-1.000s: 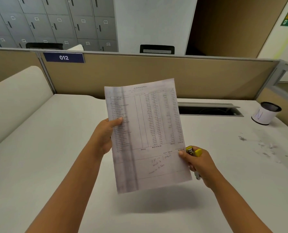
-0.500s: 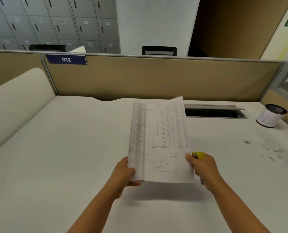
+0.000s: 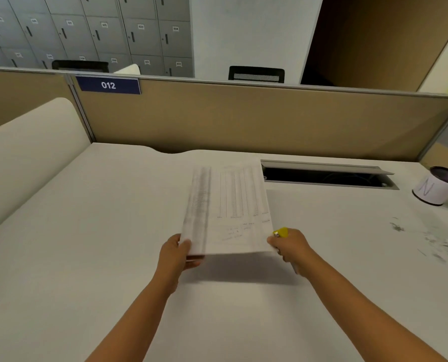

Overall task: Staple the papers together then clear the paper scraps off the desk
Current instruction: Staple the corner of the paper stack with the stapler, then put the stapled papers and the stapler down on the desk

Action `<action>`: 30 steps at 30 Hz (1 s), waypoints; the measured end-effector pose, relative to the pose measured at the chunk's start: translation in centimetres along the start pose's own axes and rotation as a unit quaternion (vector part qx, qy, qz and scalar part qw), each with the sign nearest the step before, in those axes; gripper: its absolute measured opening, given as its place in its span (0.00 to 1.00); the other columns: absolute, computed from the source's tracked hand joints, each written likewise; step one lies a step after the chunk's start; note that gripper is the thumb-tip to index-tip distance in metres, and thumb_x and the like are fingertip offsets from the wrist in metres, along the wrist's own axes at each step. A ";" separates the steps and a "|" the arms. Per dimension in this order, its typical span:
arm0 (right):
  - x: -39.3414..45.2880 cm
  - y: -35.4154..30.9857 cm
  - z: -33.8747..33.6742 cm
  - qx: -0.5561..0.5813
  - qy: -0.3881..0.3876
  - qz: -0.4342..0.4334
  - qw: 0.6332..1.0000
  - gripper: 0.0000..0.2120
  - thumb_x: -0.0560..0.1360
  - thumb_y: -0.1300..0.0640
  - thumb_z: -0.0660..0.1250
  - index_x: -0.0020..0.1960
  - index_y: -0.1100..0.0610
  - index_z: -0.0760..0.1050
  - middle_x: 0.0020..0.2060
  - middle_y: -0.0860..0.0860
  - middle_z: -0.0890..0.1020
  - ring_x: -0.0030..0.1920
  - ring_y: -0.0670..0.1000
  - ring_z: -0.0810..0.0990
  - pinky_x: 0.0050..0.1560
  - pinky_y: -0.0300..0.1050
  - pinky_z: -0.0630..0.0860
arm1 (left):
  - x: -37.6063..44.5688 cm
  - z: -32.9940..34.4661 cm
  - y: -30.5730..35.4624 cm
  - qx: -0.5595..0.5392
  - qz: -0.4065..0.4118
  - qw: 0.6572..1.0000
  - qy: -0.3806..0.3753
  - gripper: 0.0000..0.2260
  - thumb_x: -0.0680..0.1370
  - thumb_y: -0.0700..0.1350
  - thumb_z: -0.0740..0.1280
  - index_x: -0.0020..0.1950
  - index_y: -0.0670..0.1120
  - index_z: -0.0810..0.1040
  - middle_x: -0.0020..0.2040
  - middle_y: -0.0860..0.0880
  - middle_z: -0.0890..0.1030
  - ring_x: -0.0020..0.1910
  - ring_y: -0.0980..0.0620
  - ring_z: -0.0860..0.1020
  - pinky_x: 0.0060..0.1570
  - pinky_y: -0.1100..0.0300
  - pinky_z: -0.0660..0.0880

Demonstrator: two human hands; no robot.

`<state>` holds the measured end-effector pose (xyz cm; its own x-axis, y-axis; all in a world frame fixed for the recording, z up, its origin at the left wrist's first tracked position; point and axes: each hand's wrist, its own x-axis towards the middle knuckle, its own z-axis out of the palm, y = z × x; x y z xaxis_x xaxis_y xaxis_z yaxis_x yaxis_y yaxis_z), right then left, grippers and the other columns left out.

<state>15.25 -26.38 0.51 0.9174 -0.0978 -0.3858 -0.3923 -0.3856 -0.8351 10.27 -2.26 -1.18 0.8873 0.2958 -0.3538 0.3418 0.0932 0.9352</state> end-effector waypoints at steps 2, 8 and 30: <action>2.1 -1.5 0.2 0.002 0.000 0.001 1.000 0.15 0.72 0.65 0.63 0.30 0.55 0.64 0.27 0.52 0.68 0.26 0.49 0.63 0.26 0.39 0.60 | 1.3 0.0 -0.1 0.050 0.062 0.995 0.064 0.09 0.82 0.45 0.54 0.57 0.45 0.71 0.50 0.43 0.78 0.50 0.42 0.79 0.44 0.52 0.78; 8.6 -5.5 1.3 -0.022 -0.009 0.019 1.000 0.04 0.71 0.66 0.63 0.38 0.59 0.71 0.30 0.55 0.69 0.27 0.49 0.62 0.28 0.40 0.58 | 4.2 -0.5 -4.3 0.423 0.227 0.875 0.059 0.28 0.75 0.55 0.47 0.64 0.41 0.74 0.66 0.43 0.73 0.66 0.44 0.69 0.67 0.53 0.62; 18.9 -7.1 3.9 -0.217 0.067 0.000 0.974 0.15 0.77 0.57 0.61 0.59 0.65 0.72 0.50 0.60 0.77 0.44 0.55 0.72 0.43 0.43 0.68 | 6.9 0.2 -5.4 0.521 0.238 0.817 0.065 0.36 0.71 0.57 0.34 0.73 0.49 0.61 0.76 0.50 0.59 0.76 0.52 0.53 0.72 0.57 0.41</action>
<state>35.08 -21.93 -2.36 0.9291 -0.2058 -0.3072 -0.3542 -0.7337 -0.5798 14.59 -0.92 -8.64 0.9794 0.1675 0.1131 0.1058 -0.9018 0.4191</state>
